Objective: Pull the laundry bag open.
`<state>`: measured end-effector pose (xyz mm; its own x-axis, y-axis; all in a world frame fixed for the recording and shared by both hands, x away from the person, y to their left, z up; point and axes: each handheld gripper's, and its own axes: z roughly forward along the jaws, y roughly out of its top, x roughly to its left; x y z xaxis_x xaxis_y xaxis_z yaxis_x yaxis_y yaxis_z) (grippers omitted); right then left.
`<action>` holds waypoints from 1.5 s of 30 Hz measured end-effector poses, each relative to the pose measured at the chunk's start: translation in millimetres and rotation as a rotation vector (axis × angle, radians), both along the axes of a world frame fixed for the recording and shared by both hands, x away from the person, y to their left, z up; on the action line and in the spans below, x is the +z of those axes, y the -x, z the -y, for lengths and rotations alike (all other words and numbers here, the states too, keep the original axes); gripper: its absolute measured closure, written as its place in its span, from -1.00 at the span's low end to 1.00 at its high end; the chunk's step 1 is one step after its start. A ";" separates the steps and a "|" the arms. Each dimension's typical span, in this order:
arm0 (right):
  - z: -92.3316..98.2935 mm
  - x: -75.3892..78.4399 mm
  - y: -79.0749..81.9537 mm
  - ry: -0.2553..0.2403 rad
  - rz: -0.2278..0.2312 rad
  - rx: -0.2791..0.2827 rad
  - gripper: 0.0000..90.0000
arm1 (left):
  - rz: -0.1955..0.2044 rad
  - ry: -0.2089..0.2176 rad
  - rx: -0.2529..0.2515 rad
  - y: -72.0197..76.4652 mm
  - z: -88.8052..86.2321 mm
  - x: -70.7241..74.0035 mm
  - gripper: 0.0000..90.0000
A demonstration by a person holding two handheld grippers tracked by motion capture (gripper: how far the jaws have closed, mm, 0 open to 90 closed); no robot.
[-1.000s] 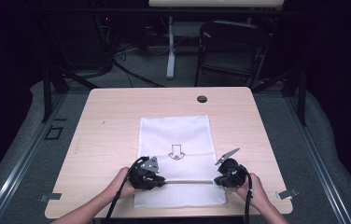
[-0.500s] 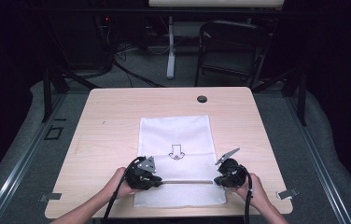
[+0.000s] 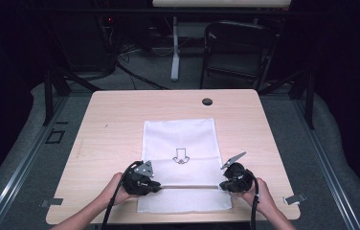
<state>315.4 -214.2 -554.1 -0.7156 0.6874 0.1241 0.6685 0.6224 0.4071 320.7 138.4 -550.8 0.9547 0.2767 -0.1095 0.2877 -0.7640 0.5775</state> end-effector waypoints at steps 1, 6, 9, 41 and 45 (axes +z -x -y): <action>0.0 -0.3 0.1 -0.003 0.001 -0.003 1.00 | 0.001 -0.007 0.003 0.3 -1.4 -0.4 0.81; 0.0 0.0 0.0 0.000 0.000 0.000 1.00 | 0.001 -0.011 0.006 1.5 -5.2 -1.0 0.81; 0.0 0.0 0.1 0.000 0.000 0.000 1.00 | 0.006 -0.025 0.011 1.7 -9.2 -2.1 0.81; -15.6 1.4 1.3 0.044 0.011 0.007 1.00 | 0.016 -0.013 0.000 -0.6 10.5 -1.1 0.80; -11.1 1.3 0.8 0.043 -0.001 -0.007 1.00 | 0.016 -0.021 -0.013 -2.6 14.2 -1.7 0.81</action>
<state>314.6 -203.1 -552.7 -0.7105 0.6973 0.0947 0.6733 0.6346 0.3794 323.3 124.2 -552.5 0.9598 0.2664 -0.0887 0.2687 -0.7796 0.5656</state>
